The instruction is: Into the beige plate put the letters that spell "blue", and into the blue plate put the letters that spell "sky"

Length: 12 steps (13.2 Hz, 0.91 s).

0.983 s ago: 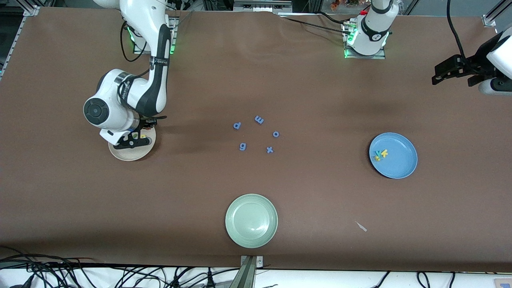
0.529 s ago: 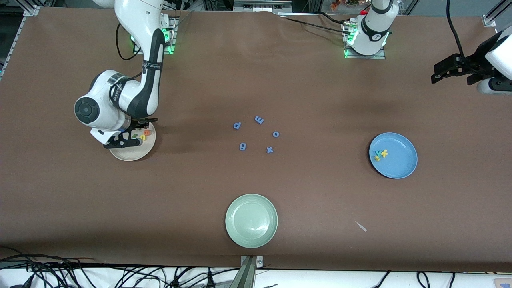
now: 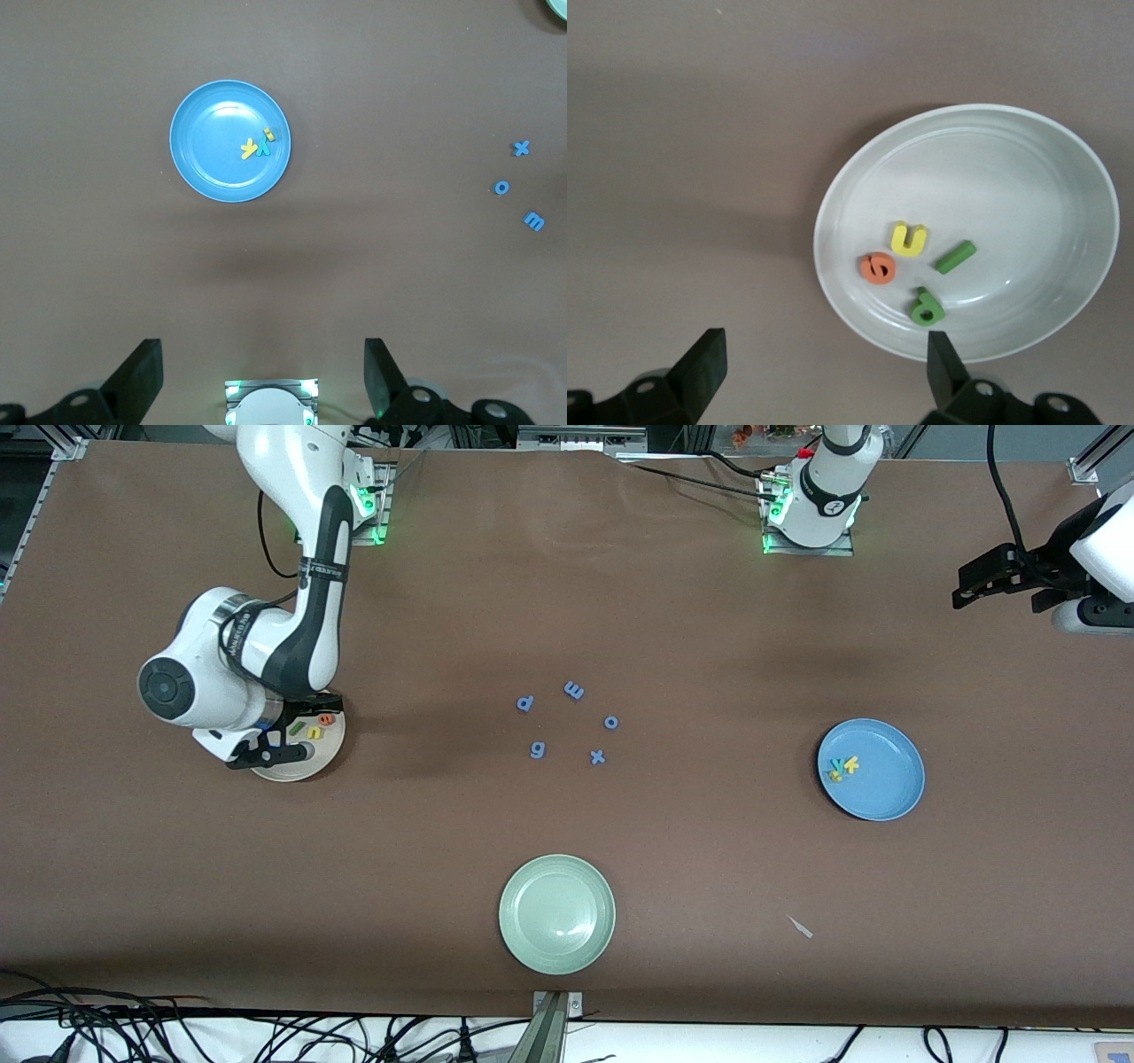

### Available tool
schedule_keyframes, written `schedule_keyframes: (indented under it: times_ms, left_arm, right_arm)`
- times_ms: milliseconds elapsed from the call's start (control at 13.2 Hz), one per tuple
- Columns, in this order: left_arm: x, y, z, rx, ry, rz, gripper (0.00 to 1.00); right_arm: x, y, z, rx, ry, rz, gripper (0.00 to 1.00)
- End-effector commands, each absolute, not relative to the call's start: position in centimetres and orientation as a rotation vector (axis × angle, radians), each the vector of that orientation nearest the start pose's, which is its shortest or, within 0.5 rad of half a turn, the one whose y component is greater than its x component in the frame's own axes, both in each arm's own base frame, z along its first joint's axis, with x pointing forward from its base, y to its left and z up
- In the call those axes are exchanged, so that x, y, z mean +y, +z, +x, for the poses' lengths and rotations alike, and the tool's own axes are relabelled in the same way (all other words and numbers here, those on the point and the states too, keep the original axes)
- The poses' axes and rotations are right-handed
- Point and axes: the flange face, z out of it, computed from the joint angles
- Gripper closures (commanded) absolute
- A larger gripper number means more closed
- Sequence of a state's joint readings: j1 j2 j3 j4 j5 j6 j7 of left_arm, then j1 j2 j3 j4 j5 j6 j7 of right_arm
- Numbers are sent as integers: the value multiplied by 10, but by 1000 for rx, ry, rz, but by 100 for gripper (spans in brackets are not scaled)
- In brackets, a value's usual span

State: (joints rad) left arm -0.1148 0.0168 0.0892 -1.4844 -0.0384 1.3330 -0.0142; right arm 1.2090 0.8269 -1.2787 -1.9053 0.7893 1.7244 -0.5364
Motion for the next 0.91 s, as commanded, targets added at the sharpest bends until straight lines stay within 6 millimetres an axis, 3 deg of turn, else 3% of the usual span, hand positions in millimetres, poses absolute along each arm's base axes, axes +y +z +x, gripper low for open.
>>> schedule_keyframes:
  times_ms: [0,454,529,832]
  left_arm:
    - [-20,637,530,20,283,-3182,0]
    - [-21,637,530,22,286,-3181,0]
    - [-20,637,530,22,288,-3180,0]
    - [-23,638,530,29,286,-3179,0]
  right_arm:
    - [68,322,589,-215,467,-3004,0]
    - [54,363,596,-252,502,-2957,0]
    - [61,369,596,-353,548,-2964,0]
    - [75,417,593,-436,518,-3032,0]
